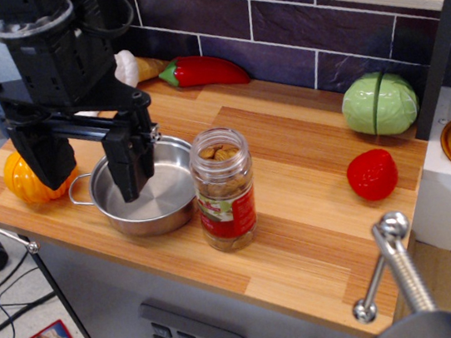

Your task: Pour almonds in pot

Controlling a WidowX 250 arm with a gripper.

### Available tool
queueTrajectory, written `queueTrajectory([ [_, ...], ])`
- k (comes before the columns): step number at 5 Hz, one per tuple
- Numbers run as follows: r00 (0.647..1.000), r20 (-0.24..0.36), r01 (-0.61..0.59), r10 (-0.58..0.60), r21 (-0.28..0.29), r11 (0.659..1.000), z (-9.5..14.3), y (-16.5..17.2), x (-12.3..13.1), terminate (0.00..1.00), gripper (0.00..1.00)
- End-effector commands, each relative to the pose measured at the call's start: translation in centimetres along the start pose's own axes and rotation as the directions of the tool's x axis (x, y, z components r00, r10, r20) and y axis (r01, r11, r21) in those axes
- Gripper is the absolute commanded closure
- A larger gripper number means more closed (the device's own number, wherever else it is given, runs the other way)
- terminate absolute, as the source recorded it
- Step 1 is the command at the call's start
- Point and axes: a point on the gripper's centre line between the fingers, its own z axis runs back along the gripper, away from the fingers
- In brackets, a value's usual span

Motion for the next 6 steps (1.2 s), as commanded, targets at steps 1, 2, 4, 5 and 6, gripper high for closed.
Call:
queueTrajectory([
  [1, 1.0, 0.0, 0.0, 0.0, 0.0, 1.0, 0.0, 0.0, 0.0, 0.0, 0.0],
  [2, 0.966, -0.111, 0.248, -0.234, 0.135, 0.959, 0.4, -2.2, 0.5, 0.0, 0.0],
  [4, 0.743, -0.399, 0.648, -0.537, 0.232, 0.725, 1.1, -5.9, 1.4, 0.0, 0.0],
  [5, 0.556, -0.529, 0.823, -0.641, 0.245, 0.512, 1.5, -8.3, 1.6, 0.0, 0.0],
  [6, 0.428, -0.592, 0.901, -0.682, 0.225, 0.371, 1.5, -9.4, 2.1, 0.0, 0.0],
])
